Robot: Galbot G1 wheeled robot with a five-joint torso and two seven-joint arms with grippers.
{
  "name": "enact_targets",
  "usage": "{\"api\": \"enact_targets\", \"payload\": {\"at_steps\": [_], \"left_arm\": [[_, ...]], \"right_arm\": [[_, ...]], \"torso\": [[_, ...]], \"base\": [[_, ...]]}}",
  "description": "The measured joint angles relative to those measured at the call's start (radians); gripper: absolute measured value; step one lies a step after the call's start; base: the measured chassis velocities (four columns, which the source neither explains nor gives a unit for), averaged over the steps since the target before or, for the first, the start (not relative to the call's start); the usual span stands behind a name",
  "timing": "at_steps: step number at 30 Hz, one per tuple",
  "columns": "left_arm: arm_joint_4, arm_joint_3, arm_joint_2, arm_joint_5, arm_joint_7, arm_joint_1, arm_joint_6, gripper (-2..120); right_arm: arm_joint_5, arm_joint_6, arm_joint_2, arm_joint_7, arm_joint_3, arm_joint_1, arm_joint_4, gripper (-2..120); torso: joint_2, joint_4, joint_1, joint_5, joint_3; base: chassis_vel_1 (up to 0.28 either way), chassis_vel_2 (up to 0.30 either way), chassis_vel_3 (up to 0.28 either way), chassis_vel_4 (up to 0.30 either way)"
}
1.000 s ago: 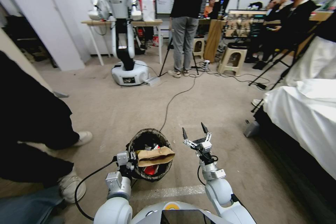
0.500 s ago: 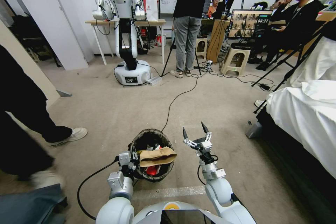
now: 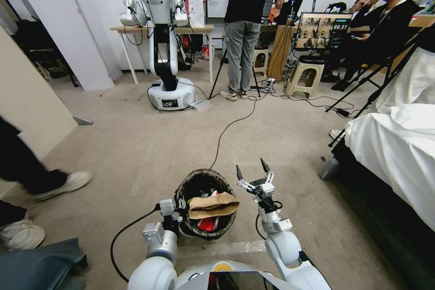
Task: Pick up the trash bin, then pick up the garbage from the floor and place it into the trash bin.
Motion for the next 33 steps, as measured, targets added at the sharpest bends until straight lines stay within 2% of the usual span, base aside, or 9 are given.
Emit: {"api": "enact_targets", "payload": {"at_steps": [6, 11, 13, 25, 33], "left_arm": [[0.009, 0.001, 0.003, -0.124, -0.017, -0.005, 0.057, 6], [0.015, 0.003, 0.002, -0.162, -0.02, -0.008, 0.068, 6], [0.03, 0.005, 0.001, -0.211, -0.023, -0.011, 0.078, 6], [0.073, 0.007, -0.001, -0.246, -0.004, -0.019, 0.072, 6], [0.13, -0.022, -0.004, -0.261, 0.056, -0.057, 0.033, 6]], "right_arm": [[0.002, 0.001, 0.01, -0.001, 0.027, 0.002, 0.01, 100], [0.008, 0.001, 0.016, -0.001, 0.046, 0.006, 0.025, 100], [0.017, 0.0, 0.022, -0.004, 0.068, 0.007, 0.042, 100], [0.04, -0.004, 0.043, -0.02, 0.13, 0.016, 0.094, 100], [0.048, 0.0, 0.054, -0.042, 0.134, -0.002, 0.126, 100]], "torso": [[0.0, 0.0, 0.0, 0.0, 0.0], [0.0, 0.0001, 0.0, 0.0, 0.0], [0.0, 0.0001, 0.0, 0.0001, 0.0], [0.0, 0.0, 0.0, 0.0, 0.0], [0.0, 0.0, 0.0, -0.0001, 0.0]], "base": [[0.0, 0.0, 0.0, 0.0], [0.0, 0.0, 0.0, 0.0], [0.0, 0.0, 0.0, 0.0], [0.0, 0.0, 0.0, 0.0], [0.0, 0.0, 0.0, 0.0]]}}
